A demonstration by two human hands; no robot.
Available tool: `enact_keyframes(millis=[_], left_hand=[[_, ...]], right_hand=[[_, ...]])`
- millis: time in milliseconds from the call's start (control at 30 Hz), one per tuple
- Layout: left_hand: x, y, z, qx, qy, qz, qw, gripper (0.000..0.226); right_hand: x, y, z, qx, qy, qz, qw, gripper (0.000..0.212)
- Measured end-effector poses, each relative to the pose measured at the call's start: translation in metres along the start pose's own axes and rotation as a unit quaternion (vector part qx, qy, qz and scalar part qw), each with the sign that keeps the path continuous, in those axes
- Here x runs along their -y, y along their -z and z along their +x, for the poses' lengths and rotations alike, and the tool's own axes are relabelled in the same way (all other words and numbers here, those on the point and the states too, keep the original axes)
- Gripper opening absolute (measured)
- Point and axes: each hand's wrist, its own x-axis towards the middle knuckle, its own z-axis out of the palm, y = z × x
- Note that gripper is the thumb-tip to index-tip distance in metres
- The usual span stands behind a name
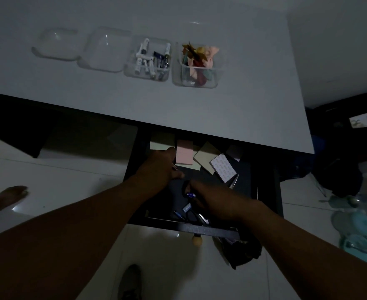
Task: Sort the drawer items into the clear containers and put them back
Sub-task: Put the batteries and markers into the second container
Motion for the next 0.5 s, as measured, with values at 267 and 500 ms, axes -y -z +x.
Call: enact_keyframes(millis=[267, 500], left_hand=[[-0.007, 0.002, -0.008, 0.052, 0.030, -0.062, 0.996, 0.015], [-0.028, 0.033, -0.032, -0.024, 0.069, -0.098, 0.993, 0.045]], right_hand=[[0.000, -0.011, 0.011, -0.050, 0.012, -0.063, 0.997, 0.025], [0.013, 0.015, -0.022, -0.103, -0.062, 0.254, 0.960, 0.030]])
